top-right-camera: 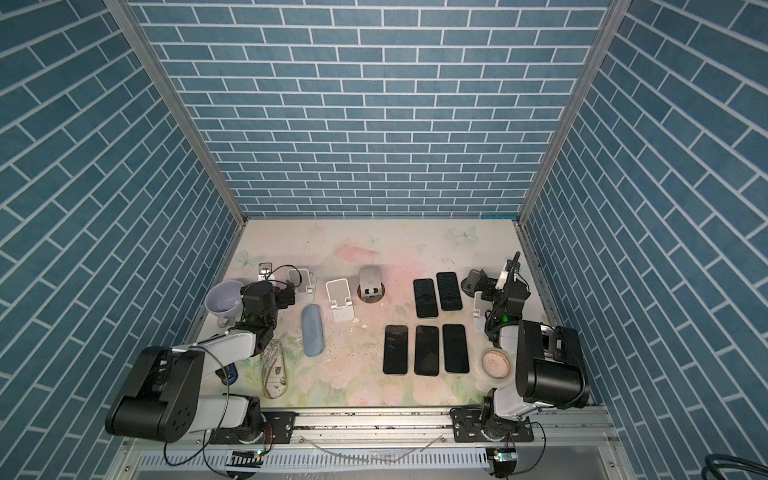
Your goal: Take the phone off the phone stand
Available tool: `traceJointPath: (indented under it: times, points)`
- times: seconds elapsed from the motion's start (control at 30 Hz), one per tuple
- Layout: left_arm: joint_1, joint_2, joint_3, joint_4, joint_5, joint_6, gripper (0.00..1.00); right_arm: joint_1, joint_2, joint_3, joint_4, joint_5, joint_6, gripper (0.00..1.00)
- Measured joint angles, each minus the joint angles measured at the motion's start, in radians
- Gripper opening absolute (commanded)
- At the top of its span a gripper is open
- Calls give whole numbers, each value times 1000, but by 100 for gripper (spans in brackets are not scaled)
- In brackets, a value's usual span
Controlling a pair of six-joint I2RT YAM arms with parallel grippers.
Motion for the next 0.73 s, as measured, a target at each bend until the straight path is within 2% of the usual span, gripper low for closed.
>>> traceJointPath:
  times: [0.2, 0.73]
  points:
    - [48, 126, -33, 188, 25, -6, 100, 0, 2, 0, 3, 0, 0, 99]
    - [59, 148, -31, 232, 56, -11, 100, 5, 3, 2, 2, -22, -24, 99]
